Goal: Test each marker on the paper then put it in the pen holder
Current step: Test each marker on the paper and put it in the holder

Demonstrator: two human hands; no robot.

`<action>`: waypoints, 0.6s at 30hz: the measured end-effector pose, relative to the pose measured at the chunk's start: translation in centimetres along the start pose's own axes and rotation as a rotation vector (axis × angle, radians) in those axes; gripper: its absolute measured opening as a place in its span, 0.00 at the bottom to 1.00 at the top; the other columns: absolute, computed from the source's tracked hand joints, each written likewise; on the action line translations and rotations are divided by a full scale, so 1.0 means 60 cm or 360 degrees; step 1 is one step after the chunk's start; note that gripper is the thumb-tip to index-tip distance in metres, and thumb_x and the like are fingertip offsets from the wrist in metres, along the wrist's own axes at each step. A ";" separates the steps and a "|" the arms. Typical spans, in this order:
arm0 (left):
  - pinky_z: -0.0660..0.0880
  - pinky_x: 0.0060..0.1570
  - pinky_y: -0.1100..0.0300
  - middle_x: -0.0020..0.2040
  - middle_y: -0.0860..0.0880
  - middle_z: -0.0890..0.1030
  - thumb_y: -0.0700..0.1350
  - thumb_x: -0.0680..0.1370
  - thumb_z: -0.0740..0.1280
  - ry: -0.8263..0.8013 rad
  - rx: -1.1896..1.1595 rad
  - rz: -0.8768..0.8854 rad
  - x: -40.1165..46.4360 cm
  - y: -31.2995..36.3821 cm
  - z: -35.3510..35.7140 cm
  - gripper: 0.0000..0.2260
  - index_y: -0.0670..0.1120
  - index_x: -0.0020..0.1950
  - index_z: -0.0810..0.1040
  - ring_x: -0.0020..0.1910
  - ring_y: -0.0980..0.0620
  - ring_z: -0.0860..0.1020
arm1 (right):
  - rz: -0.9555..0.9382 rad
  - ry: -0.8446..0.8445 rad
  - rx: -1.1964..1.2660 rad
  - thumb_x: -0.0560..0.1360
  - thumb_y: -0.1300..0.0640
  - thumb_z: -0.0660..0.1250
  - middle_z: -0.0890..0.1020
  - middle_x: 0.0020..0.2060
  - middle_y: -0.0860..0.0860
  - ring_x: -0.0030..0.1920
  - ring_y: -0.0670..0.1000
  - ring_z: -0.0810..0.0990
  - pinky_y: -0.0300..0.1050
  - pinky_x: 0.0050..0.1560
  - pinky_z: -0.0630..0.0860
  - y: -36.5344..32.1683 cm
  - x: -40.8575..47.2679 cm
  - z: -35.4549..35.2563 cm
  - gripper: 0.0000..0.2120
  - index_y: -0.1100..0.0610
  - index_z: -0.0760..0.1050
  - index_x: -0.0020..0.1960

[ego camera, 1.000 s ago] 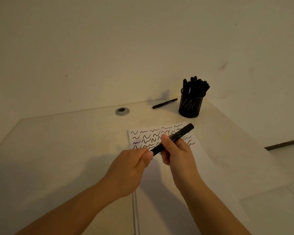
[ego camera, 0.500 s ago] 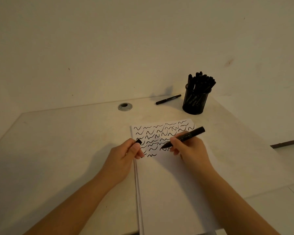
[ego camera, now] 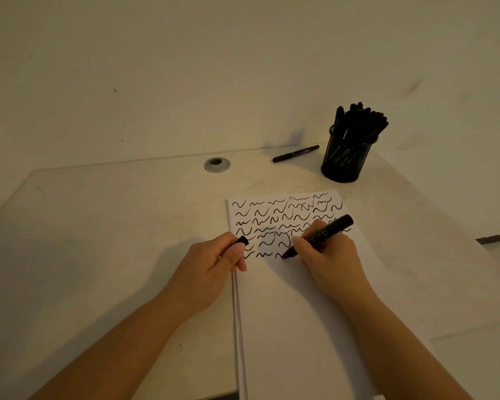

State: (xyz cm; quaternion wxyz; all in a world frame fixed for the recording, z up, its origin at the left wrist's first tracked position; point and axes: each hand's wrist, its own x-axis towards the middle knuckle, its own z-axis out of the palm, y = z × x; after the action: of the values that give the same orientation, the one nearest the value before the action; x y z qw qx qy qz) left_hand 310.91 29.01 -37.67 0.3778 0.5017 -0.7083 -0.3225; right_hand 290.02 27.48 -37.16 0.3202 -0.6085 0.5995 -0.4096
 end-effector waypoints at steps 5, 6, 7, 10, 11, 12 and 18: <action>0.76 0.43 0.49 0.35 0.51 0.80 0.63 0.73 0.53 0.0005 0.0028 -0.0001 0.001 0.004 0.001 0.16 0.56 0.37 0.75 0.35 0.53 0.77 | -0.0003 0.0195 -0.0072 0.70 0.57 0.65 0.73 0.22 0.44 0.27 0.41 0.72 0.33 0.25 0.65 0.004 0.000 -0.006 0.09 0.52 0.71 0.32; 0.76 0.43 0.50 0.36 0.51 0.80 0.63 0.72 0.53 0.0006 0.0031 -0.0002 0.001 0.004 0.001 0.16 0.56 0.37 0.74 0.35 0.52 0.77 | -0.0005 0.0257 -0.0048 0.71 0.57 0.66 0.74 0.23 0.44 0.28 0.40 0.73 0.35 0.27 0.67 0.002 -0.001 -0.008 0.09 0.51 0.71 0.32; 0.75 0.42 0.50 0.35 0.52 0.80 0.63 0.72 0.53 0.0005 0.0035 -0.0003 0.001 0.004 0.001 0.16 0.56 0.37 0.74 0.35 0.50 0.77 | -0.0004 0.0326 0.0042 0.72 0.57 0.66 0.76 0.25 0.44 0.30 0.40 0.75 0.38 0.30 0.70 -0.001 -0.001 -0.011 0.09 0.49 0.72 0.34; 0.72 0.37 0.54 0.34 0.58 0.80 0.60 0.73 0.56 0.0005 0.0062 -0.0009 0.001 0.005 0.002 0.10 0.61 0.37 0.74 0.33 0.44 0.75 | 0.0001 0.0464 0.0395 0.73 0.58 0.67 0.80 0.29 0.45 0.31 0.43 0.77 0.38 0.33 0.73 -0.018 -0.002 -0.022 0.07 0.48 0.75 0.38; 0.71 0.35 0.55 0.33 0.59 0.80 0.58 0.74 0.57 0.0007 0.0070 -0.0015 0.001 0.005 0.002 0.09 0.62 0.37 0.74 0.32 0.44 0.74 | 0.0006 0.0462 0.0483 0.73 0.59 0.67 0.79 0.27 0.44 0.28 0.43 0.75 0.35 0.31 0.72 -0.027 -0.003 -0.024 0.07 0.49 0.75 0.39; 0.71 0.34 0.56 0.33 0.60 0.79 0.56 0.74 0.57 0.0002 0.0074 -0.0020 0.001 0.005 0.003 0.08 0.62 0.38 0.74 0.32 0.44 0.74 | 0.0020 0.0436 0.0587 0.73 0.60 0.67 0.78 0.25 0.45 0.26 0.43 0.73 0.33 0.28 0.70 -0.034 -0.006 -0.024 0.06 0.50 0.76 0.39; 0.66 0.30 0.70 0.34 0.62 0.79 0.56 0.74 0.58 -0.0046 0.0076 0.0009 0.000 0.002 0.004 0.06 0.60 0.41 0.75 0.28 0.58 0.70 | 0.0277 -0.0008 0.1408 0.77 0.59 0.60 0.74 0.22 0.51 0.23 0.47 0.69 0.37 0.22 0.65 -0.047 -0.031 0.012 0.14 0.55 0.78 0.35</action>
State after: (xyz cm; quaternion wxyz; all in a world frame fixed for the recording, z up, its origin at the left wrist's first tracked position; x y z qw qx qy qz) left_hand 310.66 29.08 -37.68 0.3564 0.5038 -0.7224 -0.3117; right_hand 292.07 29.47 -35.25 0.5842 -0.3613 0.4151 -0.5965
